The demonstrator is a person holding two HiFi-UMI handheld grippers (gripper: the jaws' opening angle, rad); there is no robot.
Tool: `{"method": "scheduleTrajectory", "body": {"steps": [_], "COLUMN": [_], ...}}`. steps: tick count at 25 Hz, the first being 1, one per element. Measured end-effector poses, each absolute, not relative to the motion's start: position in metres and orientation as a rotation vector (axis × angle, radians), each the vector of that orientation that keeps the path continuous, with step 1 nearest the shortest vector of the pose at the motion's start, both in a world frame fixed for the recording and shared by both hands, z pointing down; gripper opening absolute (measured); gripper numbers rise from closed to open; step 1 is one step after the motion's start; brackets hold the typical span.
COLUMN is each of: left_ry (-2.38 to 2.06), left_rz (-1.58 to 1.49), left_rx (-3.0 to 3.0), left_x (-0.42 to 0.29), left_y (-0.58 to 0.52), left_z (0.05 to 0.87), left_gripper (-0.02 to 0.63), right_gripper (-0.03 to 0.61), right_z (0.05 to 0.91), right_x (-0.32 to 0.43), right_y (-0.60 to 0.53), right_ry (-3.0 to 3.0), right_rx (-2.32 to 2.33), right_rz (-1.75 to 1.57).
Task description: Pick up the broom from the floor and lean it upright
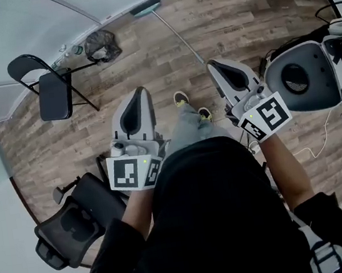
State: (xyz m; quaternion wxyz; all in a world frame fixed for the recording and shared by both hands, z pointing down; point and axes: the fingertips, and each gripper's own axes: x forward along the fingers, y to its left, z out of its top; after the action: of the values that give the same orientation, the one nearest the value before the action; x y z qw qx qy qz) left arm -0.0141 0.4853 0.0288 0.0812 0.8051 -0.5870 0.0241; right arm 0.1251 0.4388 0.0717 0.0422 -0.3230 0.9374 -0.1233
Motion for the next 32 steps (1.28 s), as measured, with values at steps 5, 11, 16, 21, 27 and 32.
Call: {"method": "scheduleTrajectory", "body": {"steps": [5,11,16,21,27,32], "left_ry": [-1.697,-1.668,-1.624,-1.599,-1.593,-1.587], "left_rz": [0.066,0.088,-0.037,-0.039,-0.023,0.003], "left_rx": [2.454,2.487,2.447,2.445,2.441,2.426], "left_x": [-0.012,-0.035,-0.065,-0.084,-0.094,-0.089], "left_y": [0.452,0.410,0.389,0.373,0.359,0.333], "left_z": [0.032,0.039,0.044,0.052,0.053,0.055], "left_gripper": [0.021,0.020,0.020,0.020,0.020,0.020], "right_gripper": [0.017,0.017,0.018,0.018,0.041,0.030], "right_z": [0.078,0.078,0.080,0.090,0.101,0.105], "right_x": [0.141,0.122,0.083,0.059,0.044,0.049], "right_y": [0.402,0.362,0.348,0.346,0.339,0.312], "right_ry": [2.901,2.962,3.081,3.114,3.117,3.147], "right_rx": [-1.091,-1.156,-1.092,-1.072,-1.036,-1.071], "right_rz": [-0.340,-0.277,-0.263,-0.380,-0.488,-0.428]}}
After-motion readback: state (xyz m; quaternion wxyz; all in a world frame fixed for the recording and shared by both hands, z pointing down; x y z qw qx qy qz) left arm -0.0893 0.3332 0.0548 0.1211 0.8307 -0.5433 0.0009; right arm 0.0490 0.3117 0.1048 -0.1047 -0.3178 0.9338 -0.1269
